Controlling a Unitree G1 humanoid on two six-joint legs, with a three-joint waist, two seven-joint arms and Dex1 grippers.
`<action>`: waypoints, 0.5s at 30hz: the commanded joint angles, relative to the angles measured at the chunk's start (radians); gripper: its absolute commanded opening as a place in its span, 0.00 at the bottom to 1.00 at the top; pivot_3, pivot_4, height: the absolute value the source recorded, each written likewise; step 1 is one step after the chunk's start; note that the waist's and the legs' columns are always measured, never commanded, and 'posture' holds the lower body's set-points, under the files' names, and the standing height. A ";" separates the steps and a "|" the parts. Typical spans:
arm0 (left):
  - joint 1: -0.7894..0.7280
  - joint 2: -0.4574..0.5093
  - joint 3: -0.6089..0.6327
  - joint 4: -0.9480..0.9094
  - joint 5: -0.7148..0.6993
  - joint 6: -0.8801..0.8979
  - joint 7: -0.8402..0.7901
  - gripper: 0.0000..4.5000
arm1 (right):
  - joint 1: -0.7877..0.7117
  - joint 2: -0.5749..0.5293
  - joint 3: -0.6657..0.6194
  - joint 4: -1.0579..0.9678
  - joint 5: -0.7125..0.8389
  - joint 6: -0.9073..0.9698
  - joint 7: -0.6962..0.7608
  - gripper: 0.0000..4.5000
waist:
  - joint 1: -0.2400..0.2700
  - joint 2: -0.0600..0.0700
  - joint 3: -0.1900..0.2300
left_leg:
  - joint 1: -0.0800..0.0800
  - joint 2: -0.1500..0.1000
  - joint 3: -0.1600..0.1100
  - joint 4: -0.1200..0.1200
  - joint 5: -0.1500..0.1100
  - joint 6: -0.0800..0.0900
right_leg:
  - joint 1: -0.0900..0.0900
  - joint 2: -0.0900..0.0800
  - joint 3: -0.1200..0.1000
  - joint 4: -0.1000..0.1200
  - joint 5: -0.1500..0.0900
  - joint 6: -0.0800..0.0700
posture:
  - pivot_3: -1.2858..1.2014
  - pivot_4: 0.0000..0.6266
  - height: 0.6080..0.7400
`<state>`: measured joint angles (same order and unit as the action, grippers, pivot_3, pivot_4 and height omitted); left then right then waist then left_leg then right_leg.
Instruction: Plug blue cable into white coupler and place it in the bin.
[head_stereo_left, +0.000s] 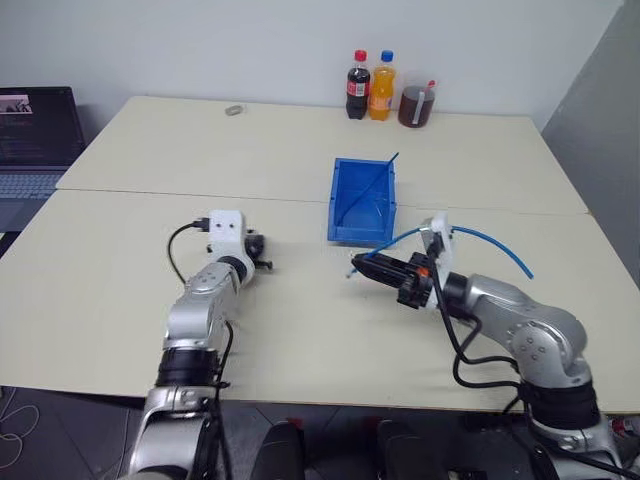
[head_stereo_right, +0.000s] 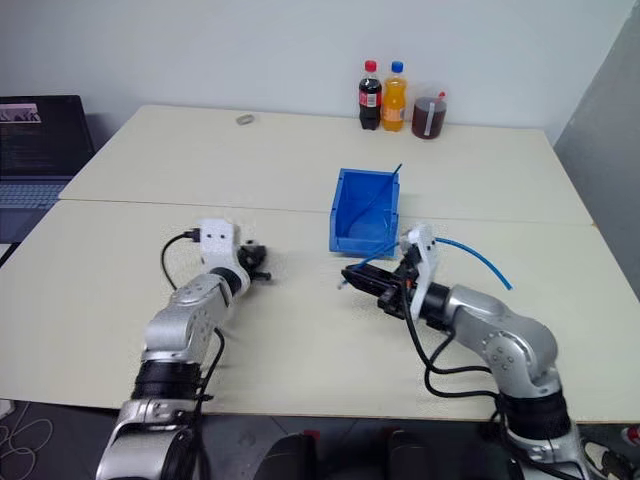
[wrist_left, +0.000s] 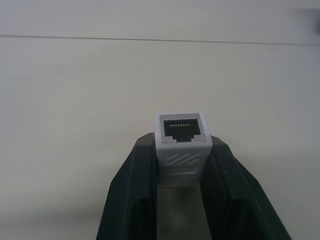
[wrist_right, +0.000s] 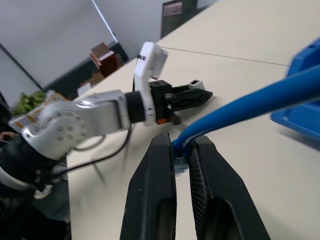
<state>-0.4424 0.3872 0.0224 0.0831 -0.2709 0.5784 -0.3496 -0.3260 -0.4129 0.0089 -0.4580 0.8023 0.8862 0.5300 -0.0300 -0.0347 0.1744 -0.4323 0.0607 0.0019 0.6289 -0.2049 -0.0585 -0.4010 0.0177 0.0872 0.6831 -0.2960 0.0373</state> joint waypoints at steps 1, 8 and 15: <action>0.020 0.097 -0.134 -0.164 -0.074 0.021 -0.314 0.18 | 0.048 -0.052 -0.036 -0.100 -0.001 -0.020 0.010 0.02 | -0.001 0.000 0.000 | 0.000 0.000 0.000 0.000 0.000 0.000 | 0.000 0.000 0.000 0.000 0.000 0.000 | 0.52 0.24 1.00; -0.003 0.233 -0.335 -0.138 0.001 -0.202 -0.707 0.18 | 0.117 -0.127 -0.013 -0.143 -0.061 -0.069 0.031 0.02 | -0.003 0.000 0.000 | 0.001 0.001 0.000 0.001 0.000 0.001 | 0.000 0.002 0.001 0.000 0.000 0.000 | 0.52 0.24 1.00; -0.073 0.199 -0.426 0.048 0.086 -0.411 -0.881 0.18 | 0.106 -0.142 0.055 -0.143 -0.158 -0.149 0.057 0.02 | -0.002 0.000 0.000 | 0.000 0.001 0.001 0.001 0.000 0.001 | -0.001 0.003 0.002 0.001 0.000 0.000 | 0.52 0.24 1.00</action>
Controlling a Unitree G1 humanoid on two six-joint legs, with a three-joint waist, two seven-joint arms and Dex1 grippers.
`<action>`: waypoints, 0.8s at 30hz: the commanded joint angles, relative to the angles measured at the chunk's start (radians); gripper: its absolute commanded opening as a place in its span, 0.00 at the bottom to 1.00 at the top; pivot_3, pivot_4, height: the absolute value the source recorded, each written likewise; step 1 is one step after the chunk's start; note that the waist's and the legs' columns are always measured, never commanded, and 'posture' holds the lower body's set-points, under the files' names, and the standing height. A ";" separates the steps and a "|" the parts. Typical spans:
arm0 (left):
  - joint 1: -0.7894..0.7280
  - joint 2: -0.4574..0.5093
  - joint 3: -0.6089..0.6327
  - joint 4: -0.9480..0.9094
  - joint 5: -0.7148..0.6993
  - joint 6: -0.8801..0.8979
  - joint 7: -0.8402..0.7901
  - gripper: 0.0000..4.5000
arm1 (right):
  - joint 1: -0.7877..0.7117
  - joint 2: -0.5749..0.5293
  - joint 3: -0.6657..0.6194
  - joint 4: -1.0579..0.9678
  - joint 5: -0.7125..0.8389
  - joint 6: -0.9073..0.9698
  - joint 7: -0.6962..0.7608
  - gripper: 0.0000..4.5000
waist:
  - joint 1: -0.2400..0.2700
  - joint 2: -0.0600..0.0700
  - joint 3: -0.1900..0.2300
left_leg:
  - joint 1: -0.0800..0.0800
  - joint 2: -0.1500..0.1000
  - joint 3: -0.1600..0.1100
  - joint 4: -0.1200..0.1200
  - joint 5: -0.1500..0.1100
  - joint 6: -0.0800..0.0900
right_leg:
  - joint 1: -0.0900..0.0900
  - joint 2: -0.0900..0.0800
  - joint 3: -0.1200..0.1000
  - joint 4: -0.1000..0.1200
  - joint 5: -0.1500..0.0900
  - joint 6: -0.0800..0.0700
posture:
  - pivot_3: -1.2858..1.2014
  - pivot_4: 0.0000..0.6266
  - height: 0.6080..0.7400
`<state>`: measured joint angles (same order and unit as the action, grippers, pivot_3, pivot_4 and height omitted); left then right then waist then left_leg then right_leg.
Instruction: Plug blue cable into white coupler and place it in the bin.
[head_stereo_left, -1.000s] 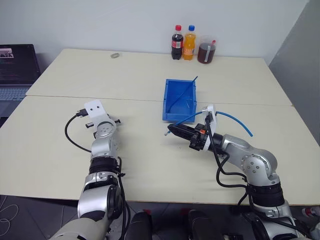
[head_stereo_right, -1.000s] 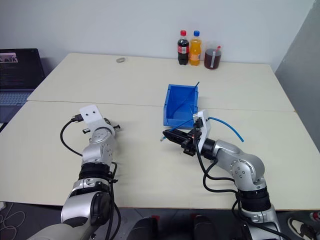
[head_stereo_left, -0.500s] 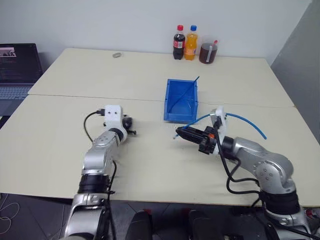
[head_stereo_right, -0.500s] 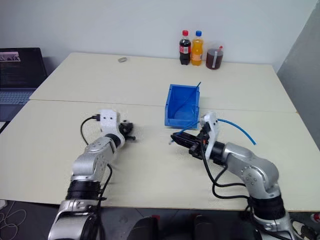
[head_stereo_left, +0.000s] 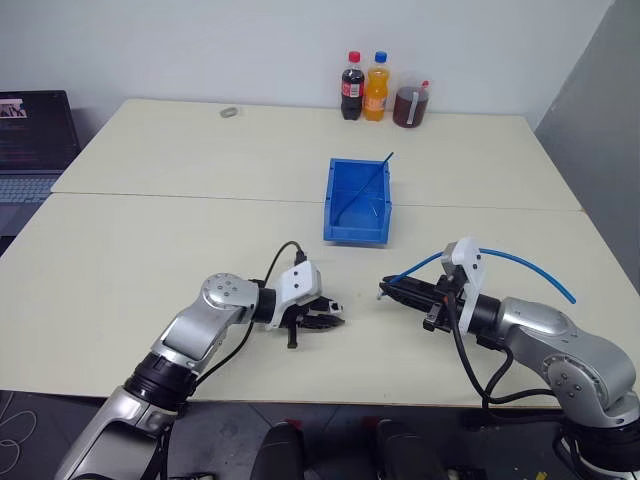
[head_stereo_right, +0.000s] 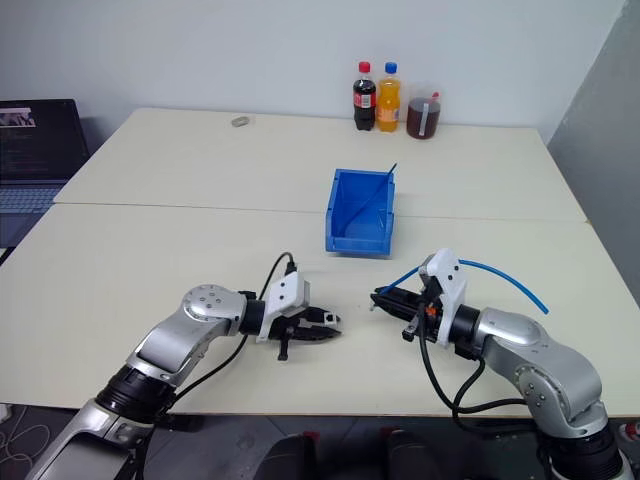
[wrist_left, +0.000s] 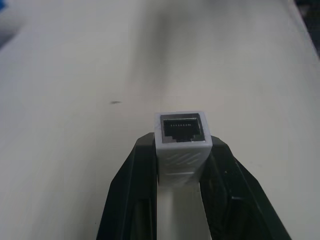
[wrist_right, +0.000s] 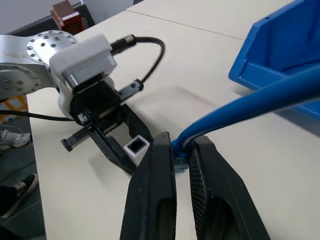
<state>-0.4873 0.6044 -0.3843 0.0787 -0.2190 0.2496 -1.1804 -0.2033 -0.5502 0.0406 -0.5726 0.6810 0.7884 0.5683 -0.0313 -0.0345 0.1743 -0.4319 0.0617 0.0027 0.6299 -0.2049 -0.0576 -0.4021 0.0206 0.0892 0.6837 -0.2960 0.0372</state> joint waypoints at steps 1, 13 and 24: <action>-0.033 -0.027 -0.021 0.070 0.042 -0.097 -0.055 0.18 | -0.024 -0.002 0.036 -0.027 -0.049 -0.060 0.021 0.02 | -0.001 0.000 0.000 | 0.000 0.000 0.000 0.000 0.000 0.000 | 0.000 0.000 0.000 0.000 0.000 0.000 | 0.52 0.24 1.00; -0.057 -0.077 -0.007 0.151 0.071 -0.124 -0.097 0.18 | -0.155 0.056 0.258 0.119 -0.229 -0.188 0.125 0.02 | 0.000 0.000 0.000 | -0.001 0.000 0.000 0.001 0.000 0.000 | -0.001 0.000 0.000 0.001 0.000 0.000 | 0.52 0.24 1.00; -0.034 -0.064 0.005 0.113 0.073 -0.097 -0.106 0.18 | -0.136 0.065 0.304 0.179 -0.309 -0.244 0.179 0.02 | 0.000 0.000 0.000 | 0.000 0.000 0.000 0.004 0.000 0.000 | -0.002 0.001 0.000 0.007 0.000 0.000 | 0.52 0.24 1.00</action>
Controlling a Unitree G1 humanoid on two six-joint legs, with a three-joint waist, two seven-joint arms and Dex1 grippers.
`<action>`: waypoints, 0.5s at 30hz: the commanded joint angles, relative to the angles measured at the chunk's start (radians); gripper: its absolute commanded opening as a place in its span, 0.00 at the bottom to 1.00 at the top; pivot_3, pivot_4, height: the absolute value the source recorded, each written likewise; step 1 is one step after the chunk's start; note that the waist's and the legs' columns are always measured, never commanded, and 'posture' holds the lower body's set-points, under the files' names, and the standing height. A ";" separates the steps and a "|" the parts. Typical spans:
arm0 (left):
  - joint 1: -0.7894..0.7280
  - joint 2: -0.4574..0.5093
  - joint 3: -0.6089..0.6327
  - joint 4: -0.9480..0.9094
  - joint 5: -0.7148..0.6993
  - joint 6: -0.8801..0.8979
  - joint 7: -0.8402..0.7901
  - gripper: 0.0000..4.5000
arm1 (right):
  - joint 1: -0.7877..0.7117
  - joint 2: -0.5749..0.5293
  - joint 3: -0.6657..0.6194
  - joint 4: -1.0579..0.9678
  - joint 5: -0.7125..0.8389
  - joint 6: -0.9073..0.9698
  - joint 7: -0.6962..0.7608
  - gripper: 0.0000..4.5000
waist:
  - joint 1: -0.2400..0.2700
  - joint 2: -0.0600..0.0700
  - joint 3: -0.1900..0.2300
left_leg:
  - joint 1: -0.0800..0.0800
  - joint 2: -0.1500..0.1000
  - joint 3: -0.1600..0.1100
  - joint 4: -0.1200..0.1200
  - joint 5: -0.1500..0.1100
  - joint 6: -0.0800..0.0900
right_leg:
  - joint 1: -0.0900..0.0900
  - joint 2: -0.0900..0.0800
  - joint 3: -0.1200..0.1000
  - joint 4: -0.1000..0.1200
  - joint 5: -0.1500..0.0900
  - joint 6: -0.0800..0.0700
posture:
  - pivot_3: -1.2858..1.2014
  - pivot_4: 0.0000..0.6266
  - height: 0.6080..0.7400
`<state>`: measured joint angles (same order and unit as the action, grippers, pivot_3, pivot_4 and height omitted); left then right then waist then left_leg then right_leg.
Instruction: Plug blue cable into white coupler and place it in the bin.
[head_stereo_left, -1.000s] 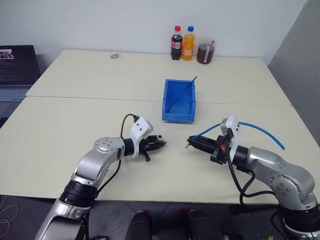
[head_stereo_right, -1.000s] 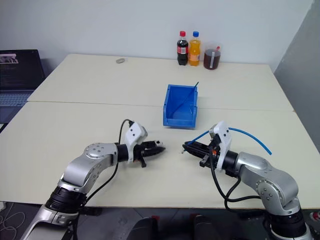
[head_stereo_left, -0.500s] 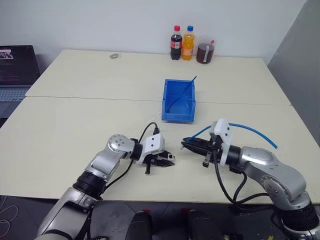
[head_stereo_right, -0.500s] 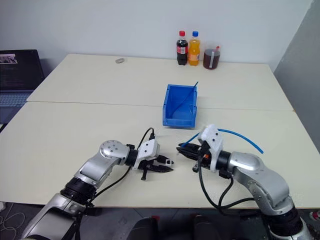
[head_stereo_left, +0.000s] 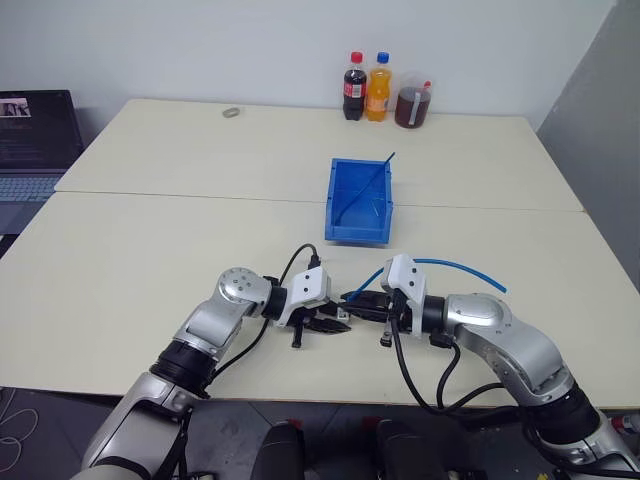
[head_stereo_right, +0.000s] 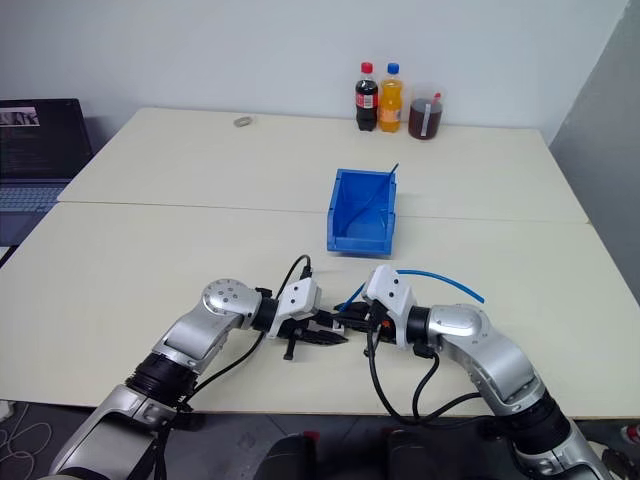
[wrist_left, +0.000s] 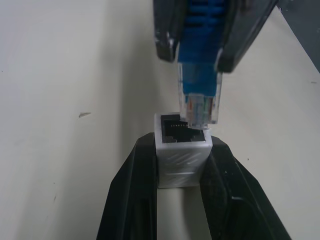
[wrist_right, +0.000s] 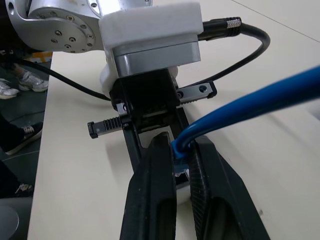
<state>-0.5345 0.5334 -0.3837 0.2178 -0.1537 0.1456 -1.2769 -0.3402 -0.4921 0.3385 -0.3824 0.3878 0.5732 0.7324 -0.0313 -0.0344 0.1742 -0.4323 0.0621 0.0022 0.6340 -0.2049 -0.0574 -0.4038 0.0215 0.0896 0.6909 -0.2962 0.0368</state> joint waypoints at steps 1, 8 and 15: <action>0.015 0.008 0.004 -0.029 0.008 0.008 -0.009 0.18 | 0.003 0.008 0.007 -0.008 -0.023 -0.030 0.016 0.02 | 0.000 0.000 0.000 | 0.000 0.000 0.000 0.000 0.000 0.000 | 0.000 0.000 0.000 0.001 0.000 0.000 | 0.52 0.24 1.00; 0.021 0.005 0.009 -0.035 0.007 0.020 -0.001 0.18 | 0.004 0.010 0.027 0.006 -0.069 -0.040 0.027 0.02 | 0.000 0.000 0.000 | 0.000 0.000 0.000 0.006 0.000 0.000 | 0.000 0.000 0.000 0.006 0.000 0.000 | 0.52 0.24 1.00; 0.017 -0.005 0.014 -0.033 0.007 0.031 0.016 0.18 | 0.013 -0.017 0.063 0.023 -0.137 -0.067 0.048 0.02 | 0.000 0.000 0.000 | 0.000 0.001 -0.001 0.008 0.000 0.000 | 0.000 0.001 0.000 0.007 0.000 0.000 | 0.52 0.24 1.00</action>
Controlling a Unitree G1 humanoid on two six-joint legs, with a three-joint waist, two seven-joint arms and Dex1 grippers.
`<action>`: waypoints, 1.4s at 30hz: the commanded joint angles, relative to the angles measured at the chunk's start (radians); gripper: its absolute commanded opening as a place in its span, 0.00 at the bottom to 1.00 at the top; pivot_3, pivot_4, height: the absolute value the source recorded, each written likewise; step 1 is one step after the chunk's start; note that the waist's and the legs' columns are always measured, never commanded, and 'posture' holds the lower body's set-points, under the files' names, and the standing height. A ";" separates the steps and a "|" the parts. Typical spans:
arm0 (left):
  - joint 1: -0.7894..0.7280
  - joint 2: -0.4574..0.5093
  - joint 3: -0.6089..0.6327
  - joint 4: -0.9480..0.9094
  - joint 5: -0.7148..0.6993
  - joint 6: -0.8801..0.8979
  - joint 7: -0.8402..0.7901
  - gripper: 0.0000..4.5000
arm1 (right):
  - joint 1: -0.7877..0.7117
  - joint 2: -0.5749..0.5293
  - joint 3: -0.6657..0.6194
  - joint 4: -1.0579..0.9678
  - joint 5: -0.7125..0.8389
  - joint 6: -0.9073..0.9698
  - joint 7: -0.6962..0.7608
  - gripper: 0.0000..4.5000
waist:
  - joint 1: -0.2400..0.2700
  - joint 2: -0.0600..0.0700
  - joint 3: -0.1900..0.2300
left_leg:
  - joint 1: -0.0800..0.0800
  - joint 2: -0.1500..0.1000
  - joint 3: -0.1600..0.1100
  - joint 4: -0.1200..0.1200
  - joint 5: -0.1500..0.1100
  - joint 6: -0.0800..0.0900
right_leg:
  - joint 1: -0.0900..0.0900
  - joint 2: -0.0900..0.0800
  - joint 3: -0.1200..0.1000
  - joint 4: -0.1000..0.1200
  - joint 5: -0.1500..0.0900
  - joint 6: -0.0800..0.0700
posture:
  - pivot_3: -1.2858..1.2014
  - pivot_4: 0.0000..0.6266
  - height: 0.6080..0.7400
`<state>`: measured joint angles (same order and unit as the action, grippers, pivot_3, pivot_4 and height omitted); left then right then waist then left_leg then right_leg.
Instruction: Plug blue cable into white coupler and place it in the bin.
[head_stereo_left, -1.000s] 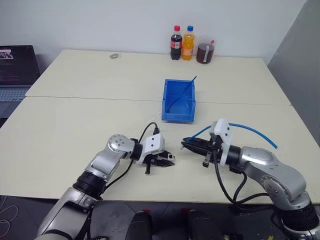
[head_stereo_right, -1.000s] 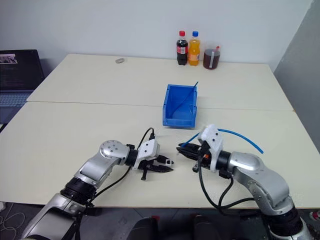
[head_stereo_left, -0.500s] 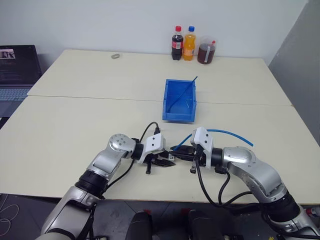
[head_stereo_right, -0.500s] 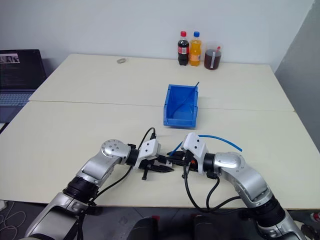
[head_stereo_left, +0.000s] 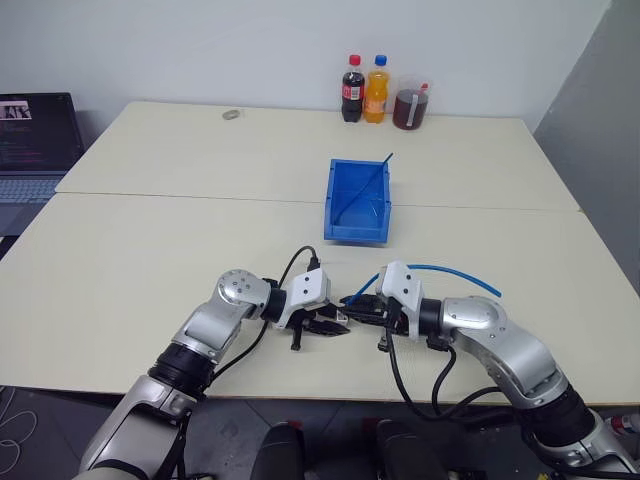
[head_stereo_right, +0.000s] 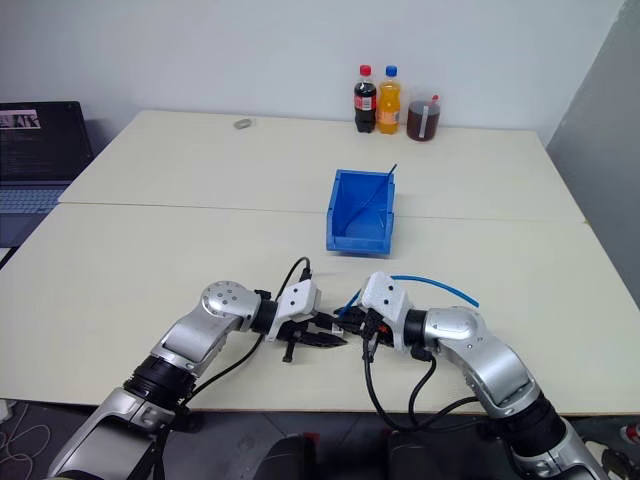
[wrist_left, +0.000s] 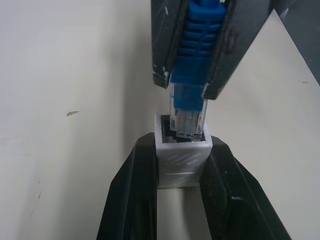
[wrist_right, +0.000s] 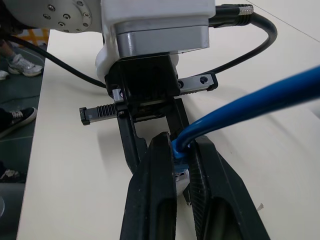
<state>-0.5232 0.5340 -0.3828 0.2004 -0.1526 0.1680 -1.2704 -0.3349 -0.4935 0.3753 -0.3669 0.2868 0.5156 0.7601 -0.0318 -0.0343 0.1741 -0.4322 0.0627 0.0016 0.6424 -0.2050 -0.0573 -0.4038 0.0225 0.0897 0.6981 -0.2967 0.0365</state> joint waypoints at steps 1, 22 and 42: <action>0.005 -0.007 0.015 -0.013 0.006 0.010 0.016 0.18 | 0.008 -0.018 0.031 0.010 -0.044 -0.010 0.021 0.02 | 0.000 0.000 0.000 | 0.000 0.000 0.000 0.000 0.000 0.000 | 0.000 0.000 0.000 0.000 0.000 0.000 | 0.52 0.24 1.00; 0.027 -0.016 0.026 -0.036 0.001 0.029 0.056 0.18 | 0.000 -0.005 0.081 0.052 -0.102 0.036 0.033 0.02 | 0.000 0.001 -0.004 | 0.011 0.001 0.000 0.001 0.000 0.000 | 0.011 0.000 0.000 -0.001 -0.003 0.004 | 0.52 0.24 1.00; 0.037 -0.008 0.029 -0.061 -0.002 0.041 0.039 0.18 | -0.096 0.025 0.187 0.197 -0.172 -0.047 0.193 0.02 | -0.002 0.001 -0.005 | 0.016 0.002 0.001 -0.001 0.000 0.000 | 0.015 0.001 0.001 -0.001 -0.004 0.003 | 0.52 0.24 1.00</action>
<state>-0.4822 0.5285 -0.3593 0.1787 -0.1511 0.2146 -1.2236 -0.4593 -0.4622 0.4693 -0.2566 0.1357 0.4648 0.8853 -0.0340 -0.0333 0.1694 -0.4159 0.0643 0.0025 0.6418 -0.2051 -0.0570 -0.3887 0.0238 0.0911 0.6974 -0.3008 0.0396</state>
